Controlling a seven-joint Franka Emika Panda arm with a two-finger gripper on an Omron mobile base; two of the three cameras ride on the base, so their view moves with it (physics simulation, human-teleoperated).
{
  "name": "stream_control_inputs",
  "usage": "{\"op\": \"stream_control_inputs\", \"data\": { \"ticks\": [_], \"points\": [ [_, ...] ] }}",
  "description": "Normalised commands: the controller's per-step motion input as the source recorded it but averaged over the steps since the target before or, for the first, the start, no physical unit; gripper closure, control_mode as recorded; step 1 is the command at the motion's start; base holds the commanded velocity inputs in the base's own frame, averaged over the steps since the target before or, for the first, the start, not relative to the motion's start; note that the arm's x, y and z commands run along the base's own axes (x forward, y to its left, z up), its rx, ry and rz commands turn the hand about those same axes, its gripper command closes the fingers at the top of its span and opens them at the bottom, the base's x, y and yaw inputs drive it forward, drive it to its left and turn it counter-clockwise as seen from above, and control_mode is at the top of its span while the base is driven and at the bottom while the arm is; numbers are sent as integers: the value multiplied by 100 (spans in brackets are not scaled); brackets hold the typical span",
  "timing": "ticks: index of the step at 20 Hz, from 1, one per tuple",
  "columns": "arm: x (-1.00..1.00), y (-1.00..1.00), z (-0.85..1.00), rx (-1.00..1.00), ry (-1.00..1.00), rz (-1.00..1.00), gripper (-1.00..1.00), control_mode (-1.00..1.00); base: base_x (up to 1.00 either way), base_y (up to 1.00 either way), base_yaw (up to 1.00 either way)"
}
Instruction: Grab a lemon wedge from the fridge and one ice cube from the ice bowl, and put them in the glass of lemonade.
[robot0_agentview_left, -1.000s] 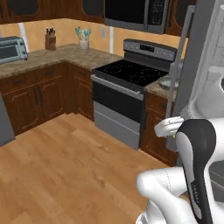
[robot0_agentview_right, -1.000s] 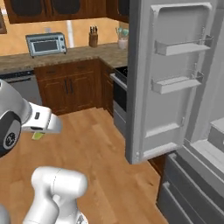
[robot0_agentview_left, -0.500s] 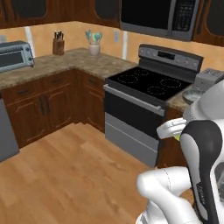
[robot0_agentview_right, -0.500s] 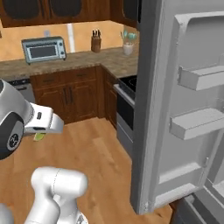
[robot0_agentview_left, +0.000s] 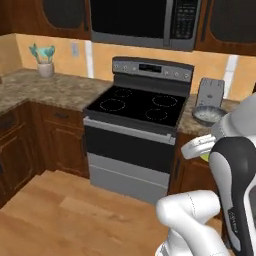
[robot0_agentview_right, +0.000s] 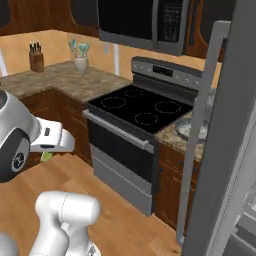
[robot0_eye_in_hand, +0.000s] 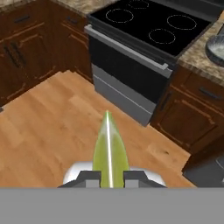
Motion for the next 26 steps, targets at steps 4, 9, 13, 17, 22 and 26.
{"op": "stream_control_inputs", "data": {
  "ticks": [4,9,13,17,22,26],
  "points": [
    [0,0,0,0,0,0,100,100,59,40,-82],
    [0,0,0,0,0,0,100,100,30,9,-91],
    [0,0,0,0,0,0,100,100,37,-3,-82],
    [0,0,0,0,0,0,100,100,98,31,-61],
    [0,0,0,0,0,0,100,100,99,33,-36],
    [0,0,0,0,0,0,100,100,98,23,-30]
  ]
}}
